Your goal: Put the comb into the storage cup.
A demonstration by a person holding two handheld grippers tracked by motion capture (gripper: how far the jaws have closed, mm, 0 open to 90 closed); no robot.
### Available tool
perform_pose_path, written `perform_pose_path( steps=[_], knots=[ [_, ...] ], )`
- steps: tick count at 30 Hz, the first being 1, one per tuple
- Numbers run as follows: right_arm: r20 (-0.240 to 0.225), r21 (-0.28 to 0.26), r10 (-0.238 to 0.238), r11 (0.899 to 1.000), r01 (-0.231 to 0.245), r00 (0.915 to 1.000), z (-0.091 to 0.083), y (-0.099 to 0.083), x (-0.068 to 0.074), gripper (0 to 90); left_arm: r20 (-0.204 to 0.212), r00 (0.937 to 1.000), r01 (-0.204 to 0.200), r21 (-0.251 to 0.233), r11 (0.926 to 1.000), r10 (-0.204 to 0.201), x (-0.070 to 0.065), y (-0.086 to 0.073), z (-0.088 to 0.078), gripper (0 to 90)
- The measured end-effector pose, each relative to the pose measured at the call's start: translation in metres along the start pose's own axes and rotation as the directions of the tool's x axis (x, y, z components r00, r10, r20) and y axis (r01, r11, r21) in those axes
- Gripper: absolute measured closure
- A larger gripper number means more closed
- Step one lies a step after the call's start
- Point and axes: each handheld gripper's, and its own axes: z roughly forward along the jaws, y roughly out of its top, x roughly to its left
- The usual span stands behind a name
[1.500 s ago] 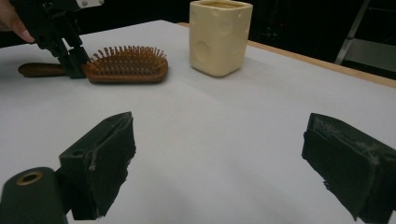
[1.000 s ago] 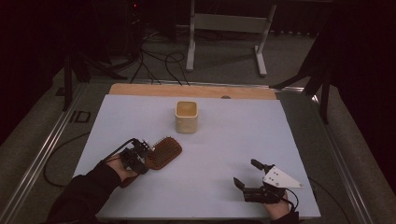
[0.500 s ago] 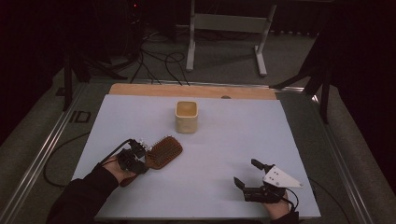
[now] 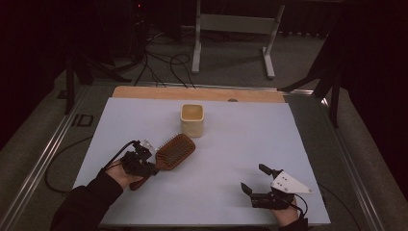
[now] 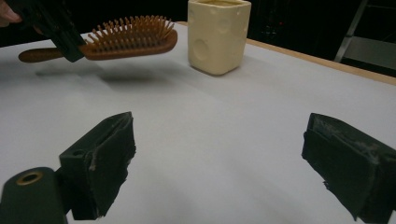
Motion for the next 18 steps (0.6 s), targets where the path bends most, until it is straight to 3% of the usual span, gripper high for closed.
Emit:
perform_pose_path(
  steps=[4,10,16,18],
  knots=[
    [-0.003,0.0,-0.002,1.0,0.002,1.0,0.0,0.0,0.0,9.3,0.007,1.0,0.0,-0.043,0.9991,0.0,-0.005,0.003,-0.002,74.1],
    [0.0,0.001,0.0,1.0,0.0,1.0,0.0,0.0,0.0,9.3,0.006,0.9995,-0.03,-0.088,0.9957,0.03,-0.011,0.004,-0.003,74.1],
    [0.001,0.002,-0.002,1.0,0.002,1.0,0.0,0.0,0.0,9.3,-0.005,0.9993,-0.037,-0.147,0.9884,0.037,-0.02,0.006,-0.006,74.1],
    [0.002,0.006,0.003,1.0,-0.003,1.0,0.001,0.0,0.0,9.3,-0.002,0.9989,-0.047,-0.18,0.9825,0.047,-0.024,0.007,-0.007,74.1]
  ],
)
